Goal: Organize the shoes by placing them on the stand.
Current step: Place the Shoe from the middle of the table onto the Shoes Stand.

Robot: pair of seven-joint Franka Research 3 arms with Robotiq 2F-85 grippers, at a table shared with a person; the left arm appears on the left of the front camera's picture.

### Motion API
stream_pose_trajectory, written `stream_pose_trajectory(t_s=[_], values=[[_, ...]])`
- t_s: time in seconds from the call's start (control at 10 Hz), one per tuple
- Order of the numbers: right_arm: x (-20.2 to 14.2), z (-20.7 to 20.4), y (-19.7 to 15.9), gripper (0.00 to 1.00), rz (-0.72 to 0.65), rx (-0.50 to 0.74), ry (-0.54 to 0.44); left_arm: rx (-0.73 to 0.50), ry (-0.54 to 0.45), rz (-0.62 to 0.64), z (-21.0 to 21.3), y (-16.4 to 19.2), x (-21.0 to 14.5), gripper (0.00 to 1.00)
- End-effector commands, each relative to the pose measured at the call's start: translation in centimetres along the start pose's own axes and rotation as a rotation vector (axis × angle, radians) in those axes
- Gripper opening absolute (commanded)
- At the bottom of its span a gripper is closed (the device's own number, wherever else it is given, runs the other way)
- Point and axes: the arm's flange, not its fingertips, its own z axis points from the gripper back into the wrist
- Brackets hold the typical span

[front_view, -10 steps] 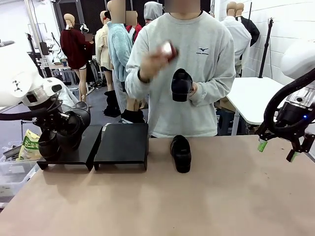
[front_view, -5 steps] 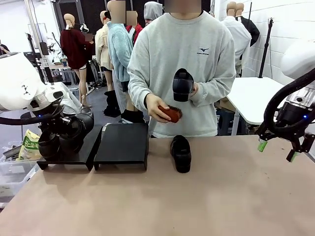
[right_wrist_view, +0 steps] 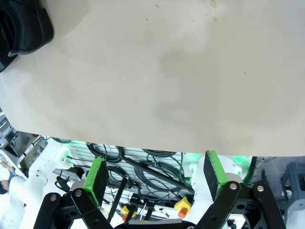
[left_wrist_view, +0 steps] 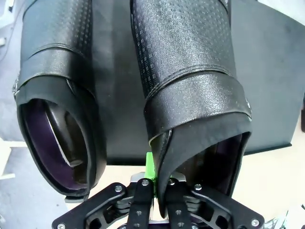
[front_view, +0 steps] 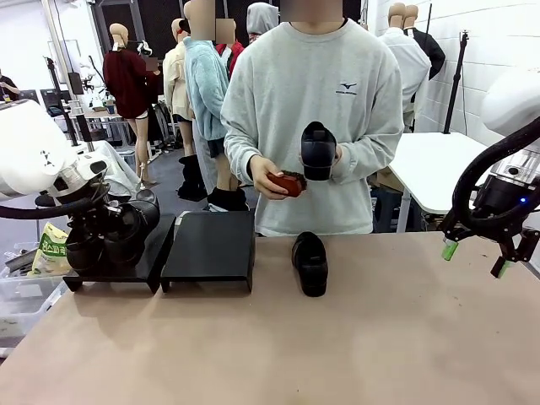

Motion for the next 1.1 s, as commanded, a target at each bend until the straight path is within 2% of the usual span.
stream_pose_trajectory(t_s=[0.0, 0.2, 0.7, 0.8, 0.9, 1.0], values=[[-0.2, -0.1, -0.1, 1.00, -0.010, -0.018, -0.001, -0.008, -0.029, 0.007, -0.5, 1.0, 0.4, 0.00], [-0.2, -0.1, -0.1, 1.00, -0.010, -0.018, -0.001, -0.005, -0.008, 0.009, -1.2, 1.0, 0.5, 0.00], [-0.2, -0.1, -0.1, 1.00, -0.010, -0.018, -0.001, -0.010, -0.071, -0.039, -3.2, 1.6, 0.5, 0.00], [-0.2, -0.1, -0.1, 1.00, -0.010, -0.018, -0.001, -0.009, -0.060, -0.048, -3.5, 1.8, 0.5, 0.00], [-0.2, -0.1, -0.1, 1.00, -0.010, -0.018, -0.001, -0.009, -0.049, -0.039, -3.8, 1.9, 0.4, 0.10], [-0.2, -0.1, -0.1, 1.00, -0.010, -0.018, -0.001, -0.007, -0.040, -0.038, -3.9, 1.8, 0.3, 0.29]])
